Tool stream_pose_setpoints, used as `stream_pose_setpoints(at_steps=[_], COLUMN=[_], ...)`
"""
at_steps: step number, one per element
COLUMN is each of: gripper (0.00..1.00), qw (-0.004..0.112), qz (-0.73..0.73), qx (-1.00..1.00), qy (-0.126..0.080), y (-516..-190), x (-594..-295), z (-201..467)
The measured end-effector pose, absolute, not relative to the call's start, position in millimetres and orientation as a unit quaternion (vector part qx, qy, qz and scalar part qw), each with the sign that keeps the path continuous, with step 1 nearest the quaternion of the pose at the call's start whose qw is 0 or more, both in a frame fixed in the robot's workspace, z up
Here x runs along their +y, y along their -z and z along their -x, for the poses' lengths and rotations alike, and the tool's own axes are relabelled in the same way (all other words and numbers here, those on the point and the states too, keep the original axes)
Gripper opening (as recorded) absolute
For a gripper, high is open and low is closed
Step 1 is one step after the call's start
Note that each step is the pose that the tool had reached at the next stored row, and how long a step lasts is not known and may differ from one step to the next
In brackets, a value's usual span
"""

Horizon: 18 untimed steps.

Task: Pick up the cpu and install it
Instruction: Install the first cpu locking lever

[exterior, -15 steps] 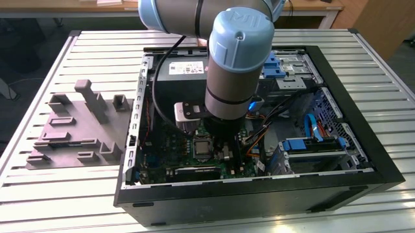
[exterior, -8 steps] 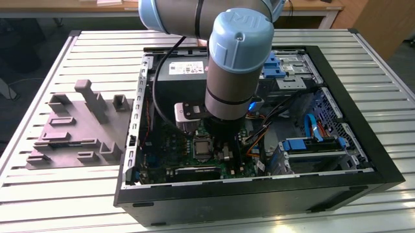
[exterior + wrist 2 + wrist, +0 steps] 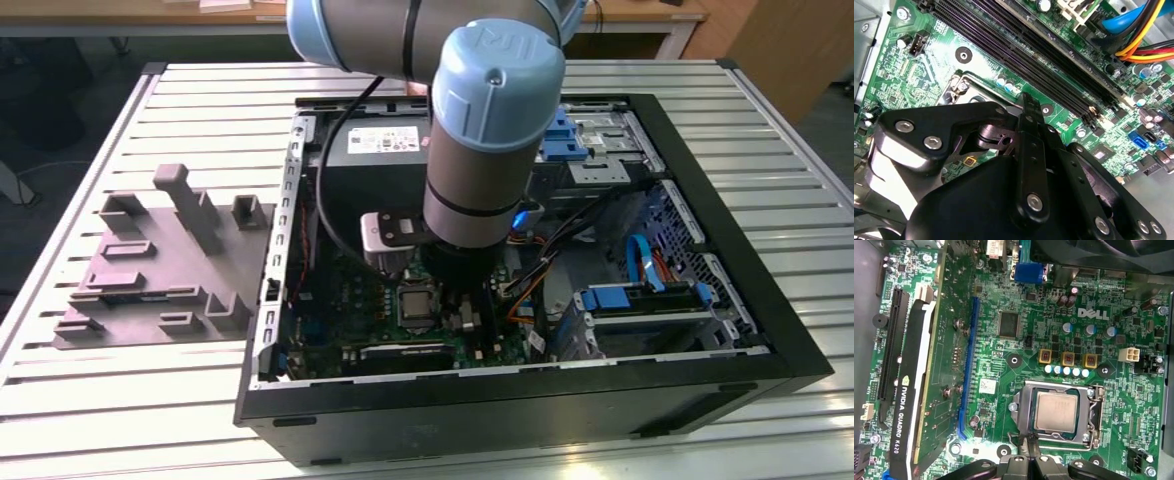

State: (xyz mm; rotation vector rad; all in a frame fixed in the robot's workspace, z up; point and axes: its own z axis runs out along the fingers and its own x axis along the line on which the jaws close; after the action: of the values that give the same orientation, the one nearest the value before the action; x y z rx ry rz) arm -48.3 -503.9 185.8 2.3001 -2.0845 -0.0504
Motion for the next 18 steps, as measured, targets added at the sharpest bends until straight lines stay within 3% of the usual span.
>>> stream_pose_setpoints(at_steps=[18], gripper=[0.11], qw=[0.017], qz=[-0.741], qx=[-0.671], qy=[0.017], y=[-195], x=[-504], z=[48])
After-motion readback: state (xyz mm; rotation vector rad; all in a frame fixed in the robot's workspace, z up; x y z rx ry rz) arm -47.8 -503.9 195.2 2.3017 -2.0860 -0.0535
